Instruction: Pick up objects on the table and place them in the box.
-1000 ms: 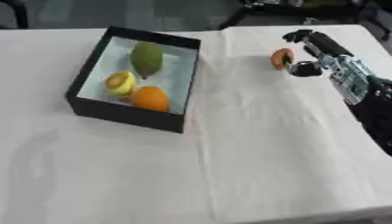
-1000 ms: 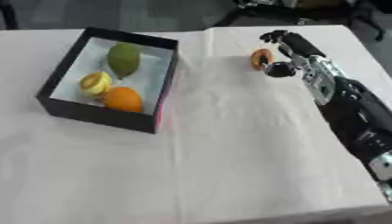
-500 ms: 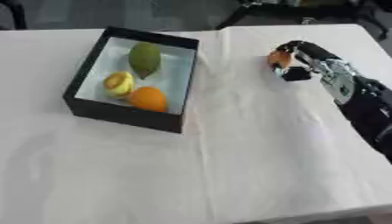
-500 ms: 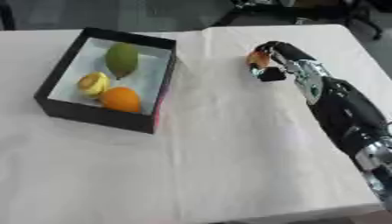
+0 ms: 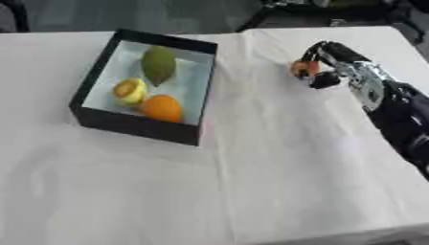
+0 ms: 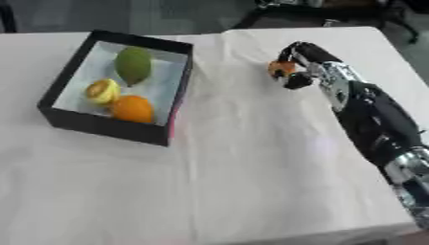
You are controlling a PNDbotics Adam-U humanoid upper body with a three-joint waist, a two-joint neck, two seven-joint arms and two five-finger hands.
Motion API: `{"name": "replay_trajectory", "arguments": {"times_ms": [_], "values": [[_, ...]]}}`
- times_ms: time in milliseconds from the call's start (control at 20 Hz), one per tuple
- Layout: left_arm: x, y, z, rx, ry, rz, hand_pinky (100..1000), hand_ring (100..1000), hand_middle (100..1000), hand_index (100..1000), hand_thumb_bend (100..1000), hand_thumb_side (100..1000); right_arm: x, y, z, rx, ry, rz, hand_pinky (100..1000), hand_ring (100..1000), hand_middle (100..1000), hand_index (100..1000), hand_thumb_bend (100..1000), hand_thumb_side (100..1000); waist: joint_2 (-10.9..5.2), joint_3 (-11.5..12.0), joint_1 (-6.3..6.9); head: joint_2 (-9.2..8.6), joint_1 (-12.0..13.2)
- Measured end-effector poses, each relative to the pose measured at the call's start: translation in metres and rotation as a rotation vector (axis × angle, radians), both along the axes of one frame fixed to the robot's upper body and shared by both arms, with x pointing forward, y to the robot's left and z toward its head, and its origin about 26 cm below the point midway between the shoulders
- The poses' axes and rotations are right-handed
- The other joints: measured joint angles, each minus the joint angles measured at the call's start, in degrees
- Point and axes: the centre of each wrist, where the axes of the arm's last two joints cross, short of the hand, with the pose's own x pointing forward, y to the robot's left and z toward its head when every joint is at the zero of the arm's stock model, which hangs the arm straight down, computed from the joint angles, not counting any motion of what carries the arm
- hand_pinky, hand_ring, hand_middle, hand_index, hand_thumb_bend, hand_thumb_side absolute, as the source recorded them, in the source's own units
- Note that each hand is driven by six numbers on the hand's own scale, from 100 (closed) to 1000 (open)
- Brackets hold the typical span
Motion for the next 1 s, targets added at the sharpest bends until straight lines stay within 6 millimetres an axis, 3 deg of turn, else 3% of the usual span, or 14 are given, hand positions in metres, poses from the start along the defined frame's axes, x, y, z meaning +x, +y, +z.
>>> {"name": "replay_trajectory", "arguments": {"times_ms": [300,550,700,900,950,1000], "values": [[0.000,0.000,0.000,0.000,0.000,-0.002,428,615,530,634,100,831,0.017,0.044,0.057,0.085,-0.197,0.192,793,641,214,302,100,211,0.00,0.14,0.00,0.00,-0.19],[-0.001,-0.003,0.000,0.003,-0.005,-0.020,431,615,531,635,100,828,0.033,0.091,0.099,0.103,-0.240,0.388,792,638,212,302,100,215,0.00,1.37,0.00,0.00,-1.33],[-0.002,-0.007,0.003,-0.004,-0.014,-0.039,432,614,531,635,100,827,0.046,0.124,0.103,0.136,-0.207,0.489,791,639,216,308,100,211,0.00,2.34,0.12,0.00,-2.26],[-0.004,-0.011,0.006,-0.010,-0.030,-0.065,434,614,532,635,100,826,0.061,0.160,0.087,0.172,-0.122,0.574,796,651,237,333,100,204,0.01,3.65,0.23,0.00,-3.53],[-0.004,-0.013,0.007,-0.013,-0.034,-0.071,434,614,532,635,100,826,0.063,0.168,0.082,0.172,-0.100,0.593,801,660,255,354,100,202,0.01,3.81,0.23,0.00,-3.60],[-0.004,-0.013,0.008,-0.015,-0.035,-0.074,435,614,532,635,100,826,0.064,0.174,0.076,0.169,-0.081,0.609,812,689,346,454,100,181,0.01,3.89,0.23,0.00,-3.67]]}}
